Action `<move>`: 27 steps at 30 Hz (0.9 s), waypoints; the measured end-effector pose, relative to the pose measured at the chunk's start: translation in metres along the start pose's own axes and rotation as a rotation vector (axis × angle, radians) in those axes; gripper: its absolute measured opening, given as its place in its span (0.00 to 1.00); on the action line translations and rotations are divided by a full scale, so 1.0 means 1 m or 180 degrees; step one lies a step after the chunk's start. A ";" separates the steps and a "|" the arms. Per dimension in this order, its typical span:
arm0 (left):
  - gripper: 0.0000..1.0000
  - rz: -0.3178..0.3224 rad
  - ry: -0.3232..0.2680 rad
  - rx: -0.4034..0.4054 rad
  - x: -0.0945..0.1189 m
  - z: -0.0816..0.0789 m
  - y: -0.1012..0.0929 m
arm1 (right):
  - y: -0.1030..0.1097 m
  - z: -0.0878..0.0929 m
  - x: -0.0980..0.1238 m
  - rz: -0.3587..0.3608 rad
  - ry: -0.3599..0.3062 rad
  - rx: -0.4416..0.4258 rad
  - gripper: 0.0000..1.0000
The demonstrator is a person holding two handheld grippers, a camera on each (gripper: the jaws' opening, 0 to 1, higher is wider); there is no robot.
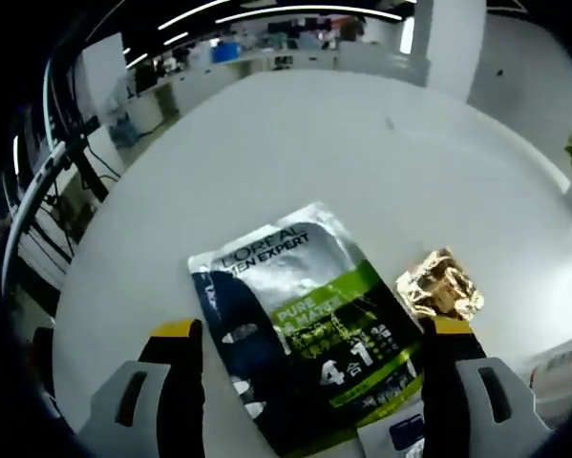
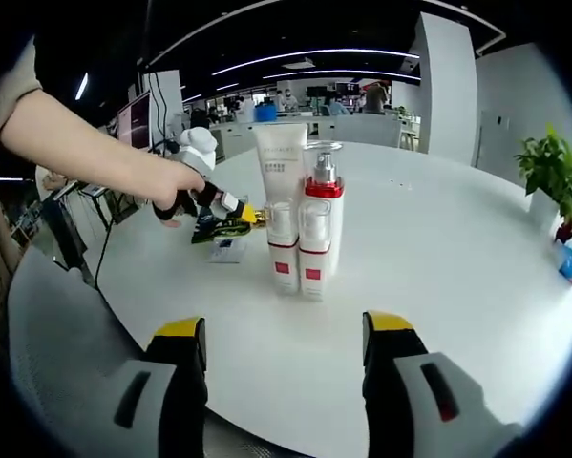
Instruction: Arrange the skincare products in the storage area until every visible bottle or jar stands upright without overlapping.
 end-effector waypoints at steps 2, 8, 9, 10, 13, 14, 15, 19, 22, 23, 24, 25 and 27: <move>0.88 0.0027 0.0003 -0.0022 0.001 0.000 0.004 | 0.000 0.000 0.000 0.0000 -0.0008 0.0000 0.66; 0.77 0.0078 -0.0036 -0.0066 0.004 0.001 0.012 | 0.000 0.000 0.000 -0.0004 -0.0005 0.0011 0.66; 0.77 0.0099 -0.0052 -0.0083 0.004 0.002 0.012 | 0.000 0.000 0.000 -0.0003 -0.0005 0.0010 0.66; 0.77 0.0116 -0.0066 -0.0093 0.004 0.003 0.012 | 0.000 0.000 0.000 -0.0003 -0.0003 0.0010 0.66; 0.76 0.0167 -0.0103 -0.0127 0.003 0.003 0.014 | 0.000 0.000 0.000 0.0001 -0.0006 0.0010 0.66; 0.75 0.0182 -0.0115 -0.0137 0.003 0.004 0.014 | 0.000 0.000 0.000 0.0001 -0.0001 0.0011 0.66; 0.74 0.0188 -0.0123 -0.0132 0.003 0.004 0.015 | 0.000 0.000 0.000 0.0002 0.0002 0.0012 0.66; 0.57 0.0240 -0.0179 -0.0112 0.003 0.003 0.018 | 0.000 0.001 0.000 0.0000 0.0014 0.0017 0.66; 0.56 0.0273 -0.0199 -0.0176 0.003 0.002 0.019 | 0.000 0.001 0.000 -0.0003 0.0022 0.0019 0.66; 0.56 0.0277 -0.0200 -0.0177 0.003 0.002 0.018 | 0.000 0.001 0.000 -0.0003 0.0026 0.0021 0.66; 0.56 0.0277 -0.0208 -0.0171 0.003 0.002 0.018 | 0.000 0.001 0.000 -0.0004 0.0028 0.0022 0.66; 0.55 0.0277 -0.0214 -0.0171 0.002 0.002 0.018 | 0.001 0.001 0.000 -0.0004 0.0033 0.0025 0.66; 0.55 0.0290 -0.0232 -0.0188 0.002 0.001 0.017 | 0.001 0.002 -0.001 -0.0004 0.0040 0.0025 0.66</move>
Point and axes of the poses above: the point that each gripper's makers call its tool centre point, and the gripper's own axes: x roughly backward along the fingers, y roughly to its left, z roughly out of its underside, the point moved 9 cm from there along x, roughly backward along the fingers, and after that the axes turned 14 degrees about -y, right-handed, at the moved point
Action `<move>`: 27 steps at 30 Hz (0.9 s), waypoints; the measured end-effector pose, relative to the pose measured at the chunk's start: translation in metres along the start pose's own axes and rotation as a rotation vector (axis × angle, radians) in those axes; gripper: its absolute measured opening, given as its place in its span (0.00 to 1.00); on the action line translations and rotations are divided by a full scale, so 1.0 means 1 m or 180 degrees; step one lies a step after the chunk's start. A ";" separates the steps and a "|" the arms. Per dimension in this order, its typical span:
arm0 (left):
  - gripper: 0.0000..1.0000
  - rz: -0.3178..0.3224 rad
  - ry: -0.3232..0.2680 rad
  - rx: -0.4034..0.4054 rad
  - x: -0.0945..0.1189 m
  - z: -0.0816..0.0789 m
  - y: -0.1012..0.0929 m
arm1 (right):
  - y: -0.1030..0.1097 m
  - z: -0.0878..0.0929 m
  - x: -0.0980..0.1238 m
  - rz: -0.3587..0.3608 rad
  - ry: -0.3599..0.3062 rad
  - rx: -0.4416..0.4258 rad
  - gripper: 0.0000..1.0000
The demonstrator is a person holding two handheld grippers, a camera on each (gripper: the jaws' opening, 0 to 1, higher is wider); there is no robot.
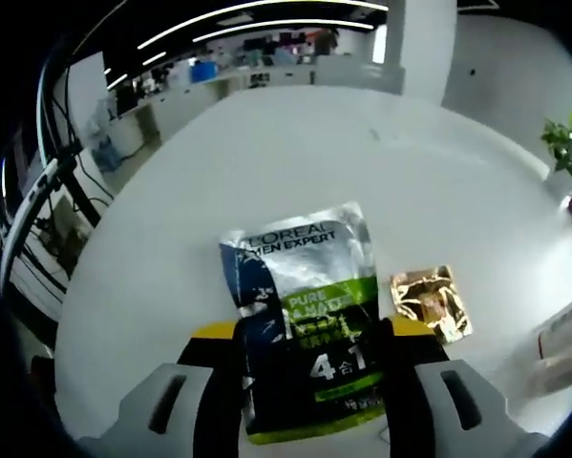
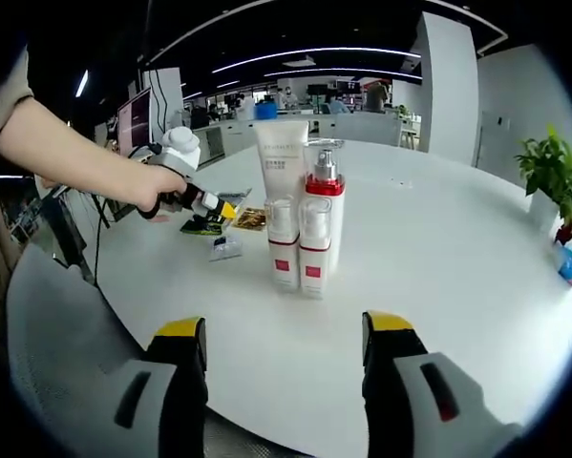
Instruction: Arrange the skincare products in the storage area until every visible bottle or jar stands upright without overlapping.
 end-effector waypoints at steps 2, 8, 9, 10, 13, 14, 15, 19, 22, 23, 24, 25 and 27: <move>0.55 0.0029 -0.0024 -0.0055 -0.002 -0.001 -0.001 | 0.000 0.000 0.000 0.0003 0.0005 0.0002 0.66; 0.40 0.0201 -0.0120 -0.0240 -0.005 -0.004 -0.007 | -0.001 0.000 0.000 0.0012 0.0016 0.0002 0.66; 0.36 0.0360 -0.0188 -0.0263 -0.007 -0.005 -0.012 | -0.001 0.000 0.000 0.0014 0.0017 0.0000 0.66; 0.34 0.0269 -0.0149 -0.0260 -0.005 -0.005 -0.010 | -0.001 0.001 0.000 0.0015 0.0021 0.0001 0.66; 0.32 0.0263 -0.0140 -0.0249 -0.005 -0.005 -0.008 | -0.001 0.001 0.000 0.0010 0.0026 0.0004 0.66; 0.31 0.0284 -0.0135 -0.0261 -0.005 -0.005 -0.008 | -0.001 0.001 0.000 0.0012 0.0027 0.0007 0.66; 0.27 0.0299 -0.0133 -0.0289 -0.004 -0.006 -0.007 | -0.001 0.001 0.000 0.0012 0.0028 0.0007 0.66; 0.15 0.0358 -0.0103 -0.0298 -0.002 -0.009 0.001 | -0.001 0.000 0.000 0.0011 0.0018 0.0005 0.66; 0.11 0.0411 -0.0055 -0.0236 0.001 -0.010 0.007 | 0.000 0.000 0.000 0.0003 0.0015 0.0010 0.66; 0.10 0.0437 -0.0055 -0.0230 0.003 -0.010 0.009 | 0.000 0.000 0.000 -0.0001 0.0014 0.0012 0.66; 0.09 0.0464 -0.0055 -0.0248 0.004 -0.011 0.009 | 0.000 0.000 0.000 -0.0006 0.0015 0.0012 0.66; 0.08 0.0499 -0.0058 -0.0273 0.006 -0.011 0.009 | 0.000 0.000 -0.001 -0.0011 0.0013 0.0012 0.66; 0.07 0.0583 -0.0059 -0.0317 0.010 -0.010 0.008 | 0.001 0.000 -0.001 -0.0019 0.0009 0.0014 0.65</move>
Point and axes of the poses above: the point that each gripper's makers call its tool centre point, and the gripper's own axes: x roughly backward along the fingers, y roughly to its left, z roughly out of its underside, the point moved 9 cm from there along x, roughly backward along the fingers, and after that the axes turned 14 degrees about -y, right-handed, at the moved point
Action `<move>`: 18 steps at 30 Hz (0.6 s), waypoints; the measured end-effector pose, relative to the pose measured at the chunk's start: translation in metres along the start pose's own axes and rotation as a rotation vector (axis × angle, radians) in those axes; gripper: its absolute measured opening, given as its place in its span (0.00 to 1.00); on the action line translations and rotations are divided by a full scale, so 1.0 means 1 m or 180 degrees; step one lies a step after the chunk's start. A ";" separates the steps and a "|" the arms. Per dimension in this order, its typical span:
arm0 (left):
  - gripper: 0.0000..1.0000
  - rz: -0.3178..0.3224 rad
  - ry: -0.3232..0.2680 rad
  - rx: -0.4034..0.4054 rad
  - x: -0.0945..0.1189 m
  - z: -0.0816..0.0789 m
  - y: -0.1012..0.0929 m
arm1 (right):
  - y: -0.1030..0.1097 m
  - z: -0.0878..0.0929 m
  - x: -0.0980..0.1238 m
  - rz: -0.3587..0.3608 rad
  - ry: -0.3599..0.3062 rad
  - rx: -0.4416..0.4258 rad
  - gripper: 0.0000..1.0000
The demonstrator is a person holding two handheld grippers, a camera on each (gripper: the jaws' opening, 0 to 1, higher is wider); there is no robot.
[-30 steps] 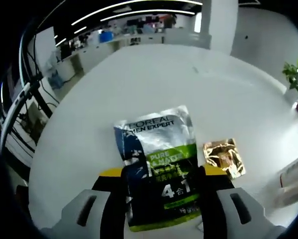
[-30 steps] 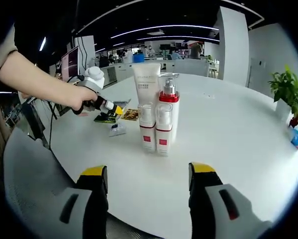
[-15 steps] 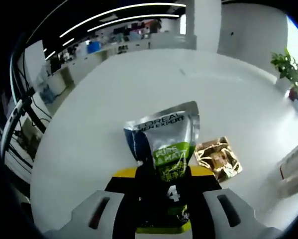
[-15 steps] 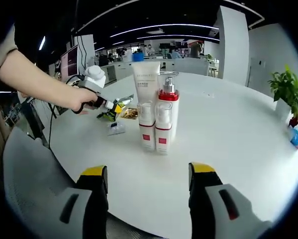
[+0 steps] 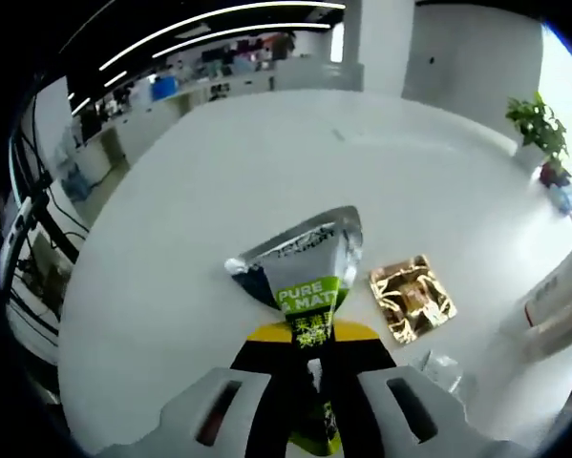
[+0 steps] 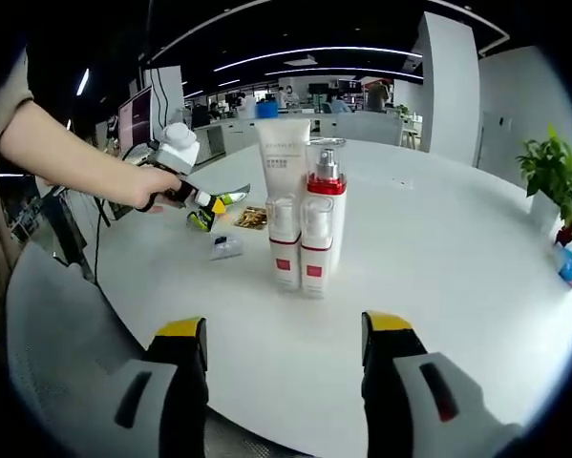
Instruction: Arrange the skincare products in the storage area until every visible bottle or jar stands upright without overlapping.
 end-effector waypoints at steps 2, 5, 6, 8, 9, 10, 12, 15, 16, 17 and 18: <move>0.07 0.0078 -0.0027 -0.0027 0.006 0.001 -0.003 | 0.000 0.000 0.000 -0.0007 -0.0005 0.0000 0.65; 0.06 0.0155 -0.0066 -0.0073 0.014 0.004 -0.007 | 0.001 0.000 0.000 -0.0022 -0.0004 0.0003 0.65; 0.06 0.0173 -0.0074 -0.0077 0.016 0.004 -0.007 | 0.001 0.000 0.000 -0.0026 -0.0004 0.0004 0.65; 0.06 0.0224 -0.0106 -0.0095 0.021 0.005 -0.010 | 0.002 -0.001 0.000 -0.0036 -0.0007 0.0006 0.64; 0.06 0.0261 -0.0125 -0.0099 0.025 0.005 -0.011 | 0.002 -0.001 0.000 -0.0049 -0.0011 0.0002 0.64; 0.06 0.0282 -0.0145 -0.0087 0.028 0.004 -0.012 | 0.002 -0.001 0.000 -0.0058 -0.0016 -0.0003 0.64; 0.07 0.0351 -0.0198 -0.0049 0.036 0.003 -0.014 | 0.003 -0.001 -0.001 -0.0098 -0.0046 -0.0078 0.63; 0.07 0.0428 -0.0269 0.0058 0.046 0.002 -0.017 | 0.004 -0.002 -0.001 -0.0215 -0.0106 -0.0277 0.57; 0.07 0.0439 -0.0270 0.0082 0.049 0.002 -0.017 | 0.004 -0.002 -0.001 -0.0215 -0.0110 -0.0288 0.56; 0.07 0.0459 -0.0276 0.0103 0.053 0.003 -0.018 | 0.004 -0.002 0.000 -0.0226 -0.0119 -0.0312 0.56; 0.07 0.0478 -0.0287 0.0144 0.057 0.004 -0.020 | 0.005 -0.002 -0.001 -0.0244 -0.0127 -0.0333 0.56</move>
Point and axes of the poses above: the point that each gripper's makers call its tool centre point, and the gripper's own axes: x roughly backward along the fingers, y roughly to its left, z roughly out of its underside, the point moved 9 cm from there along x, roughly backward along the fingers, and after that the axes turned 14 degrees about -y, right-handed, at the moved point
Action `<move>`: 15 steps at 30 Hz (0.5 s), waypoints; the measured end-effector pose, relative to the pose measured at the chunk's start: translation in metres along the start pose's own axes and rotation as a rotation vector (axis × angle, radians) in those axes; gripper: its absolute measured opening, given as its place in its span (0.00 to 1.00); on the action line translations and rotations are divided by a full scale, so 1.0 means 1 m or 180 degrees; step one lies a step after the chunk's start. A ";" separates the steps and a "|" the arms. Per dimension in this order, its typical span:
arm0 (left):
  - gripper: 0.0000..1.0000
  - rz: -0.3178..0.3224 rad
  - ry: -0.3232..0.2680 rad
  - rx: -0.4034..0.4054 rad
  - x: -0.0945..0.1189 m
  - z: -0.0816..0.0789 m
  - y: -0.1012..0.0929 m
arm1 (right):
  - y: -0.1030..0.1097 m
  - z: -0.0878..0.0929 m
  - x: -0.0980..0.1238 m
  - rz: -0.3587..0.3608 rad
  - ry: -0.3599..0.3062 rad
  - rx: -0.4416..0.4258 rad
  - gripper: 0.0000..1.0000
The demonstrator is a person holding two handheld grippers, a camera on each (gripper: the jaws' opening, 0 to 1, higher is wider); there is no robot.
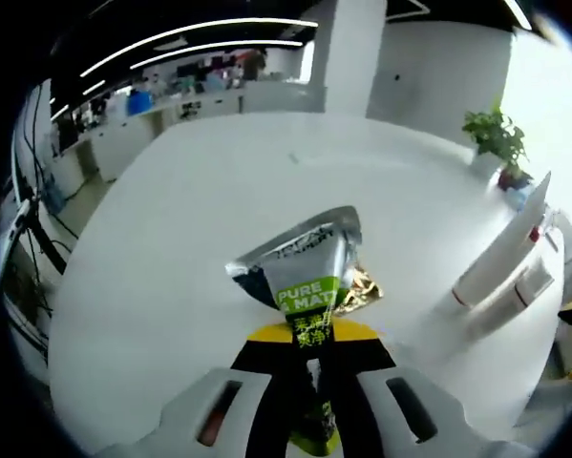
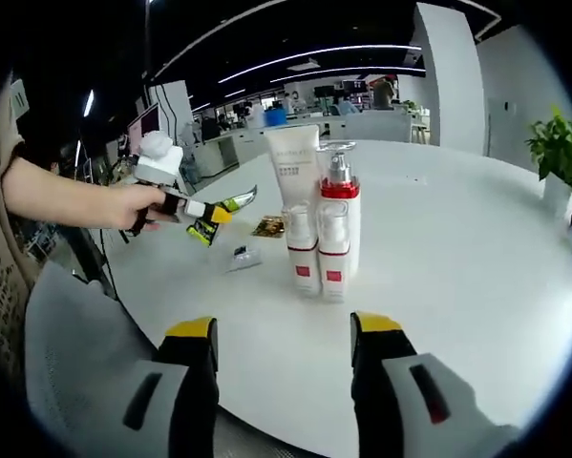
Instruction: Arrange the skincare products in the storage area until every visible bottle or jar stands upright without overlapping.
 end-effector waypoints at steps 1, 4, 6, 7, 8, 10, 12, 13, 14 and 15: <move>0.07 0.0012 -0.0015 0.0050 0.003 0.000 -0.001 | 0.001 0.000 0.000 -0.0011 -0.0005 -0.0012 0.56; 0.07 0.0095 -0.0065 0.0130 0.013 0.000 -0.008 | 0.003 -0.003 0.000 -0.0060 -0.0062 0.0008 0.53; 0.07 0.0175 -0.0107 0.0076 0.020 -0.001 -0.014 | 0.005 -0.003 0.000 -0.0103 -0.0074 0.0002 0.52; 0.07 0.0196 -0.0115 0.0065 0.022 -0.001 -0.015 | 0.005 -0.003 0.000 -0.0109 -0.0076 0.0005 0.52; 0.07 0.0224 -0.0126 0.0054 0.024 -0.002 -0.017 | 0.006 -0.004 0.000 -0.0120 -0.0078 0.0015 0.52; 0.07 0.0299 -0.0179 -0.0018 0.031 -0.003 -0.022 | 0.008 -0.006 0.000 -0.0188 -0.0110 0.0022 0.51; 0.07 0.0381 -0.0225 -0.0075 0.038 -0.005 -0.028 | 0.010 -0.007 -0.001 -0.0239 -0.0134 0.0033 0.51; 0.07 0.0438 -0.0248 -0.0122 0.041 -0.006 -0.031 | 0.011 -0.007 -0.001 -0.0258 -0.0124 0.0038 0.51; 0.07 0.0485 -0.0256 -0.0165 0.043 -0.006 -0.033 | 0.011 -0.006 -0.002 -0.0276 -0.0113 0.0042 0.52; 0.07 0.0557 -0.0264 -0.0244 0.046 -0.006 -0.037 | 0.012 -0.007 -0.003 -0.0302 -0.0110 0.0041 0.51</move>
Point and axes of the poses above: the point that each gripper's makers call its tool centre point, and the gripper's own axes: x roughly backward along the fingers, y roughly to its left, z roughly out of its underside, the point moved 9 cm from there along x, roughly backward along the fingers, and after that the axes turned 14 degrees about -y, right-handed, at the moved point
